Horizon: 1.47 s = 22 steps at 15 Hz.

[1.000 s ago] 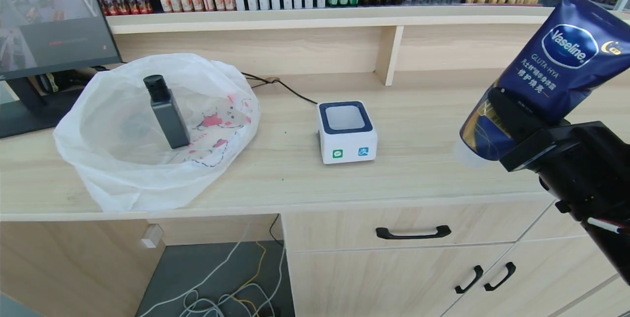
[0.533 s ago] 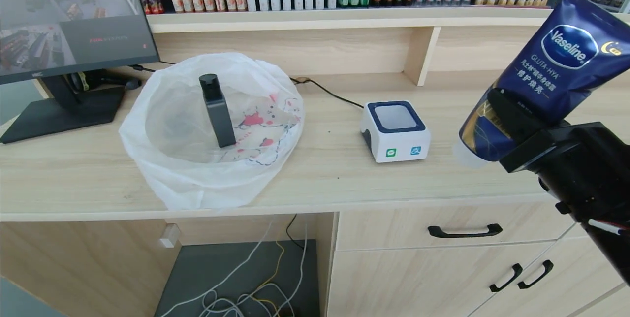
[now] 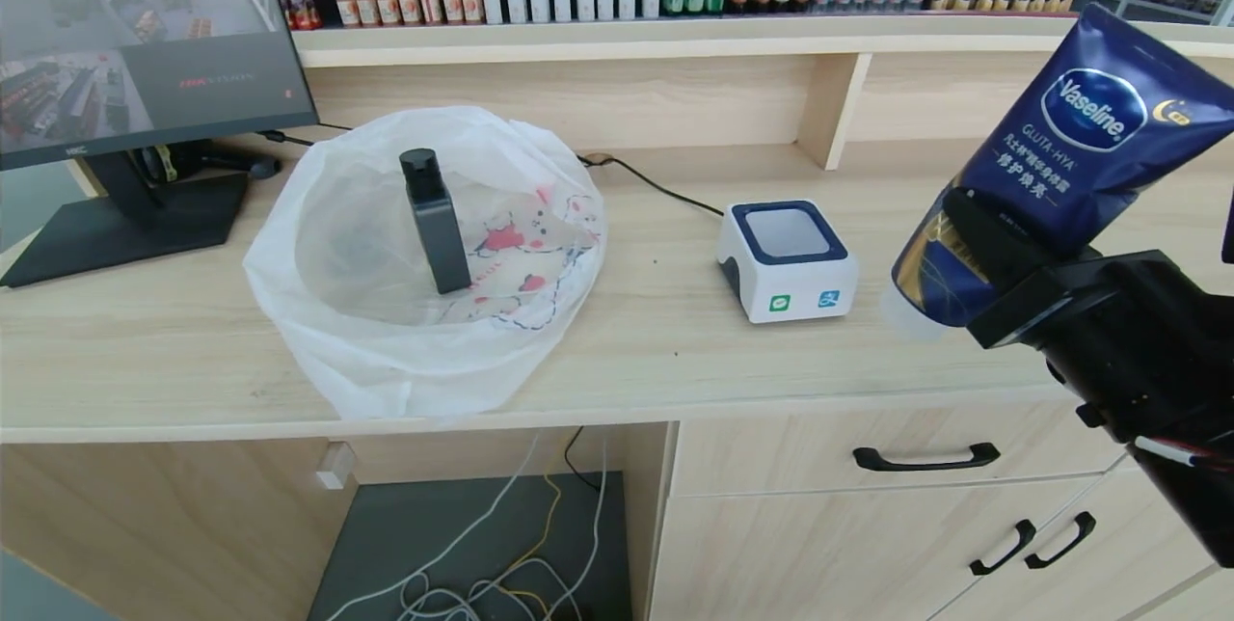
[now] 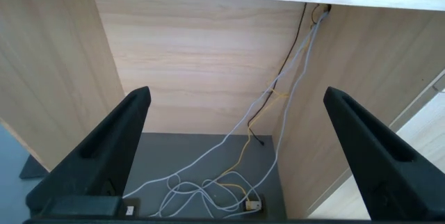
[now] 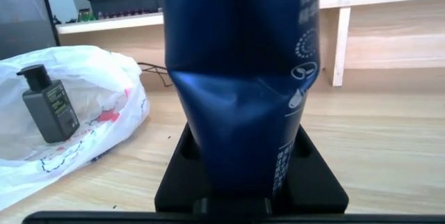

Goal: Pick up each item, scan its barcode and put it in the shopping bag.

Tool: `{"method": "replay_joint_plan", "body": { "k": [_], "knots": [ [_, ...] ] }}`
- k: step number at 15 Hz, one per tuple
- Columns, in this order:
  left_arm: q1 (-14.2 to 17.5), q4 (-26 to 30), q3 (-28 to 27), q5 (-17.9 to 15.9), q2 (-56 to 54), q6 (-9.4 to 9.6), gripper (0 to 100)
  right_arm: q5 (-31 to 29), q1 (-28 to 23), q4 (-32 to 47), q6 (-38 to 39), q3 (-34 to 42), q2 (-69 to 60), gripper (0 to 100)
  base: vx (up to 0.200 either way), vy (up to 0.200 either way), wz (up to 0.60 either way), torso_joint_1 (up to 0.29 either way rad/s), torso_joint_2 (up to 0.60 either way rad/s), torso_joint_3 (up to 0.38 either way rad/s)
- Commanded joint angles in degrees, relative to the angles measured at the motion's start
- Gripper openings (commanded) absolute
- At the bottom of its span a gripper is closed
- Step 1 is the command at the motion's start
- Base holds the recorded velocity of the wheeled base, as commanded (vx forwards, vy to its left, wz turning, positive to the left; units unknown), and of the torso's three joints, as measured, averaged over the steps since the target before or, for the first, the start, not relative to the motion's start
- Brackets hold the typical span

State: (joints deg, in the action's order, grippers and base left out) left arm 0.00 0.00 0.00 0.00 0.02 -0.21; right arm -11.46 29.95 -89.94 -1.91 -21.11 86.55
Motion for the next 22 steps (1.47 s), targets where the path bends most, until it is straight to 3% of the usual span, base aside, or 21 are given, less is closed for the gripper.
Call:
{"method": "replay_joint_plan", "body": {
  "k": [1, 3, 5, 8, 10, 14, 19, 22],
  "knots": [
    [0.0, 0.0, 0.0, 0.0, 0.0, -0.06, 100, 0.0, 0.0, -0.1, 0.0, 0.0, 0.8, 0, 0.000, 0.000, 0.00, 0.000, 0.00, 0.000],
    [0.0, 0.0, 0.0, 0.0, 0.0, -0.06, 100, 0.5, 0.6, -0.1, 0.2, -0.4, 1.2, 0, 0.000, 0.000, 0.00, 0.000, 0.00, 0.000],
    [0.0, 0.0, 0.0, 0.0, 0.0, -0.06, 100, 0.6, 4.1, -0.1, 5.5, -0.2, 3.4, 0, 0.000, 0.000, 0.00, 0.000, 0.00, 0.000],
    [0.0, 0.0, 0.0, 0.0, 0.0, -0.06, 100, 0.7, 5.5, -0.1, 10.3, -7.8, 6.9, 0, 0.000, 0.000, 0.00, 0.000, 0.00, 0.000],
    [0.0, 0.0, 0.0, 0.0, 0.0, -0.06, 100, 0.4, 5.6, 3.6, 15.3, -16.9, 9.9, 0, 0.000, 0.000, 0.00, 0.000, 0.00, 0.000],
    [0.0, 0.0, 0.0, 0.0, 0.0, -0.06, 100, -4.4, 7.9, 9.3, 31.0, -22.7, 11.0, 0, 0.000, 0.000, 0.00, 0.000, 0.00, 0.000],
    [0.0, 0.0, 0.0, 0.1, 0.0, -0.06, 100, -12.0, 5.4, 15.2, 49.3, -29.4, 15.2, 0, 0.000, 0.000, 0.00, 0.000, 0.00, 0.000],
    [0.0, 0.0, 0.0, 0.0, 0.0, -0.06, 100, -13.5, 1.2, 16.0, 54.8, -34.7, 20.1, 0, 0.000, 0.000, 0.00, 0.000, 0.00, 0.000]
  ]
}}
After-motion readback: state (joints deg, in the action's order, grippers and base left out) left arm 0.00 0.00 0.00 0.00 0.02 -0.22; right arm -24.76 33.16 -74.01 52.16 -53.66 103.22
